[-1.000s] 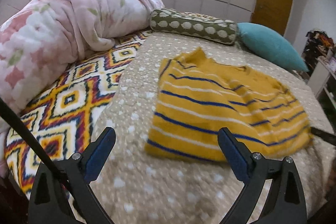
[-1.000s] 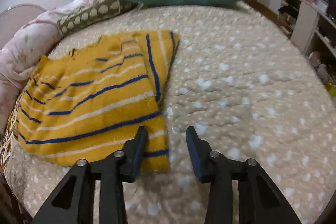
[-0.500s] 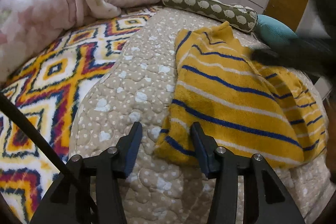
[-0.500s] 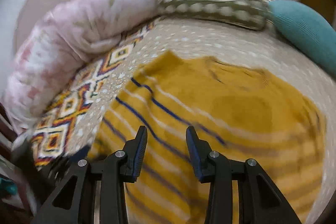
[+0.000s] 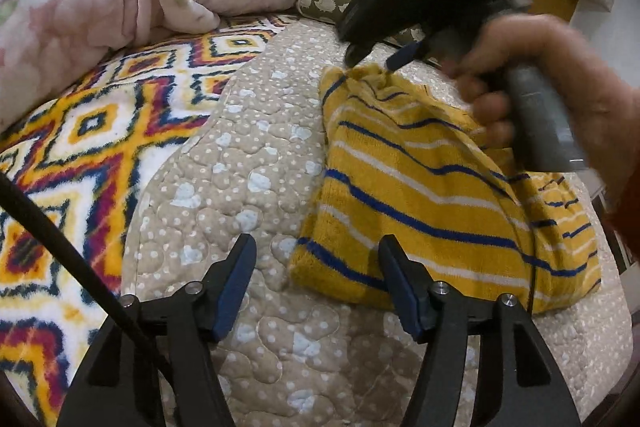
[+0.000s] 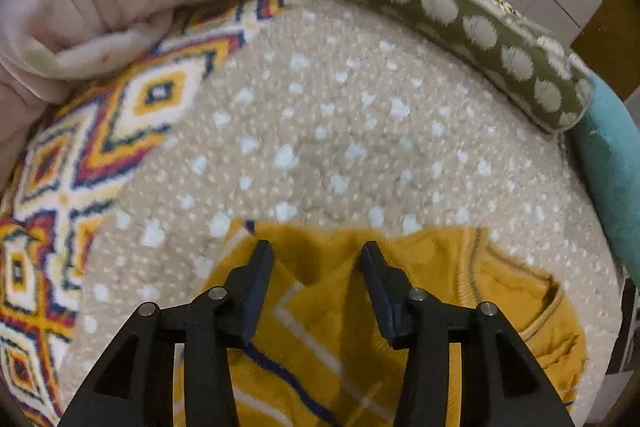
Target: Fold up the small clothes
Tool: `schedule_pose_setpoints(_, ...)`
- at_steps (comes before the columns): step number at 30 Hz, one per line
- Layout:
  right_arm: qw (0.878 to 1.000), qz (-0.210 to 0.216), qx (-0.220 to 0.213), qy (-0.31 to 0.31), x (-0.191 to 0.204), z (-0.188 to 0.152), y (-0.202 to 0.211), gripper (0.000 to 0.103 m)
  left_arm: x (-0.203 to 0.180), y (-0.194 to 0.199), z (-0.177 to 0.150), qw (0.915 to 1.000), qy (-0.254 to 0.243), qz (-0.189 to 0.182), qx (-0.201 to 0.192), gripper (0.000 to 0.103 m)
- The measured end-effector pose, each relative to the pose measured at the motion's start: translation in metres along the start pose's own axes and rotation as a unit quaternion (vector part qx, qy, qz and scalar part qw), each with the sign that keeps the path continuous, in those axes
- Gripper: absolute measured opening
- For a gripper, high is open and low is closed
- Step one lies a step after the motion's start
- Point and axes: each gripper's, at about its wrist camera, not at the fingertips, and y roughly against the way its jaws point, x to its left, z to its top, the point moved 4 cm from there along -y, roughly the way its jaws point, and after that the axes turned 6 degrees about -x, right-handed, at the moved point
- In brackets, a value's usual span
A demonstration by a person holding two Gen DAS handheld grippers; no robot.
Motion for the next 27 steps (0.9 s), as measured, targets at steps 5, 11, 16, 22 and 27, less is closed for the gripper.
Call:
schedule_pose_setpoints(5,0.997,0.048,-0.051,-0.027,-0.026,-0.017,0.071,0.05,-0.003,-0.001,0.001,1.0,-0.005,0.005,0.002,0.067)
schedule_pose_setpoints(11,0.994,0.05,-0.067,-0.064,-0.104,-0.122,0.144,0.05,-0.004,0.008,0.005,0.9999,-0.001,-0.008,-0.01,0.068)
schedule_pose_setpoints(16,0.992,-0.02,-0.07,-0.102,-0.18,-0.218,0.169,0.05,-0.02,0.043,0.023,0.9984,0.024,-0.035,-0.038,0.071)
schedule_pose_setpoints(22,0.987,-0.008,-0.084,-0.133,-0.21,-0.266,0.164,0.05,-0.096,0.004,0.043,0.992,-0.126,-0.004,-0.006,0.071)
schedule_pose_setpoints(27,0.988,-0.046,-0.064,-0.137,-0.227,-0.281,0.128,0.047,-0.098,-0.043,0.036,0.9838,-0.163,0.064,0.039,0.072)
